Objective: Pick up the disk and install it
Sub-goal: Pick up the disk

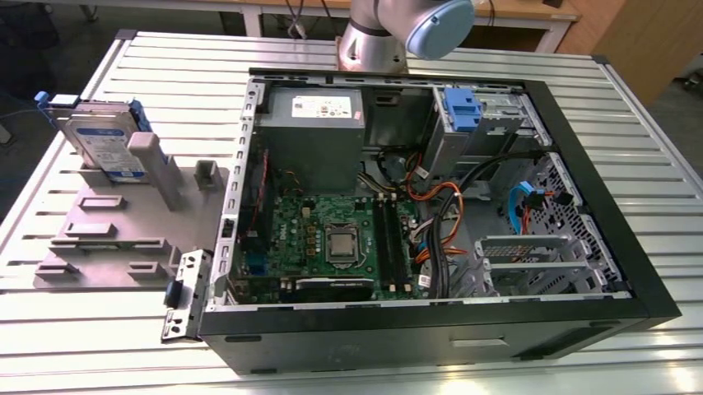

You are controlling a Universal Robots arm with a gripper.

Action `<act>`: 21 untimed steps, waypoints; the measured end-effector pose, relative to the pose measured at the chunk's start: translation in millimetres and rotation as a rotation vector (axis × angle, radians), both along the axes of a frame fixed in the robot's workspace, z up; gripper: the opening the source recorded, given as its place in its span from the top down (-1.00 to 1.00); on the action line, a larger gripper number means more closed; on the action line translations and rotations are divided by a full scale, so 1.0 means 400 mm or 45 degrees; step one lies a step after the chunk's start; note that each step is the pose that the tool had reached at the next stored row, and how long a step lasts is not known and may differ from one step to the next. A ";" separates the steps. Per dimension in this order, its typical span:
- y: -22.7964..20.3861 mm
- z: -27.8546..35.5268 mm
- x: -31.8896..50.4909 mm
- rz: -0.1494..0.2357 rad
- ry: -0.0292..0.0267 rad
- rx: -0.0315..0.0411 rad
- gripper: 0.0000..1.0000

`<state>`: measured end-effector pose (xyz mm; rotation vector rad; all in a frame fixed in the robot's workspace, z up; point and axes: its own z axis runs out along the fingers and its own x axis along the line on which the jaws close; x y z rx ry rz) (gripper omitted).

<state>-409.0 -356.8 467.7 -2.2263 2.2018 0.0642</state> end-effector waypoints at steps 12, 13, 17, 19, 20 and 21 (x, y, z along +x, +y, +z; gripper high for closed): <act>0.000 -0.021 0.000 0.000 -0.0001 0.0000 -0.29; 0.000 -0.023 0.000 0.000 0.0001 0.0000 -0.29; 0.000 -0.031 0.000 0.000 0.0000 0.0000 -0.29; 0.000 -0.034 0.000 0.000 -0.0001 -0.0001 -0.29; 0.000 -0.036 0.000 0.000 0.0000 0.0001 -0.29; 0.000 -0.037 0.000 0.000 0.0000 0.0000 -0.29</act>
